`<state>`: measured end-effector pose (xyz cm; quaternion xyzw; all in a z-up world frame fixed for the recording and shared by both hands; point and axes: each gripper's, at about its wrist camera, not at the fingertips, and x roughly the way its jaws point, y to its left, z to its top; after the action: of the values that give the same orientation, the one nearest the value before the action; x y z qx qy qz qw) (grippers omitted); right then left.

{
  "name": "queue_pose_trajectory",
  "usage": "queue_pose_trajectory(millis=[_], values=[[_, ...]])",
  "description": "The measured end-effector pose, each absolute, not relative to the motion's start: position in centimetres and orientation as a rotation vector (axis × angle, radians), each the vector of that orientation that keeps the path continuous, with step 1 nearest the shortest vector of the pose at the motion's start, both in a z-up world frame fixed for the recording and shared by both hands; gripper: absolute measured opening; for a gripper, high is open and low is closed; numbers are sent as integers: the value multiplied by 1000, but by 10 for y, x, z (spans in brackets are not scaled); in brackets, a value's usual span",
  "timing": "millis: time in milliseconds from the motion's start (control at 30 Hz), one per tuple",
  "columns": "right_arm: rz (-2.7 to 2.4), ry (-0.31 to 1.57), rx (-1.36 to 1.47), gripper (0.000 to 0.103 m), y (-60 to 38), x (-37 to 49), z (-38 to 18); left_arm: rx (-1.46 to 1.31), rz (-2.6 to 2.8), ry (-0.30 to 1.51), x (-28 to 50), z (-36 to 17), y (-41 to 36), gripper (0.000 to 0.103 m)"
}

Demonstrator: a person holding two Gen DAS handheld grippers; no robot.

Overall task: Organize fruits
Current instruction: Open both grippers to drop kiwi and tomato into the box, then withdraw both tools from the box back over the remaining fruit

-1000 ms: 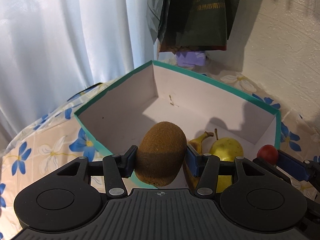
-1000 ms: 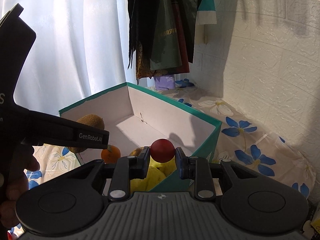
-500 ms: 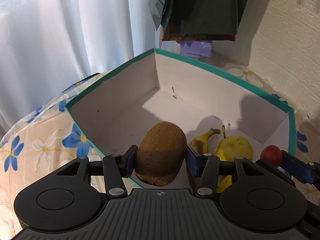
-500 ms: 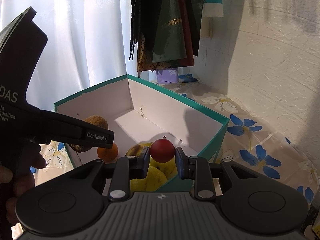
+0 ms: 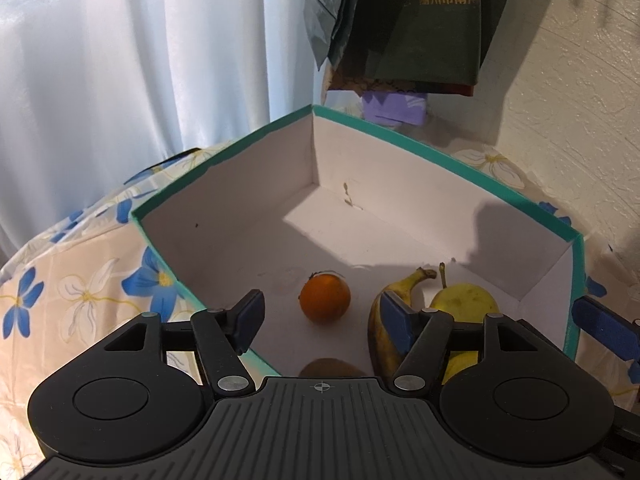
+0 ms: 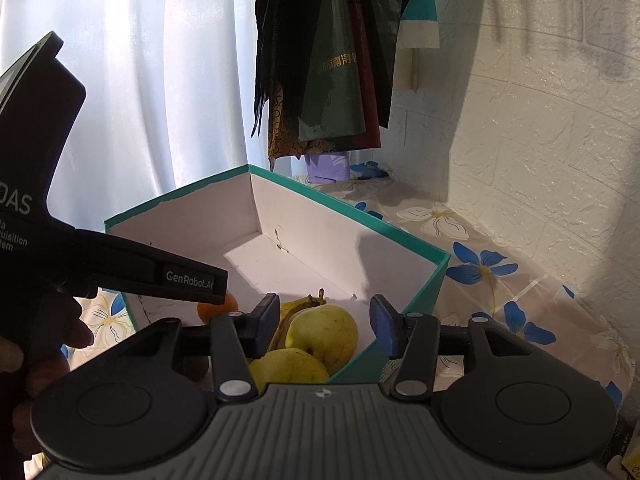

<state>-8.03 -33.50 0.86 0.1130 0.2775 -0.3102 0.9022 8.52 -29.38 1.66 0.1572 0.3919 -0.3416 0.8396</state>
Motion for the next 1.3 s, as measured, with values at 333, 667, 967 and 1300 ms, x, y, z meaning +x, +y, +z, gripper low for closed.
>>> queue_pose_trajectory(millis=[333,667,967,1300], values=[[-661,530,223,62,-327,-94,24,319,-730,782,75,33,-284,86],[-669,498,216,71,-308,-120,42,322,-689,702,57,68,-247,93],[-618,526,234,83,-272,-151,39,347,-612,633,31,80,-130,96],[-511,626,258,83,-234,-149,16,339,-506,823,9,20,-22,96]])
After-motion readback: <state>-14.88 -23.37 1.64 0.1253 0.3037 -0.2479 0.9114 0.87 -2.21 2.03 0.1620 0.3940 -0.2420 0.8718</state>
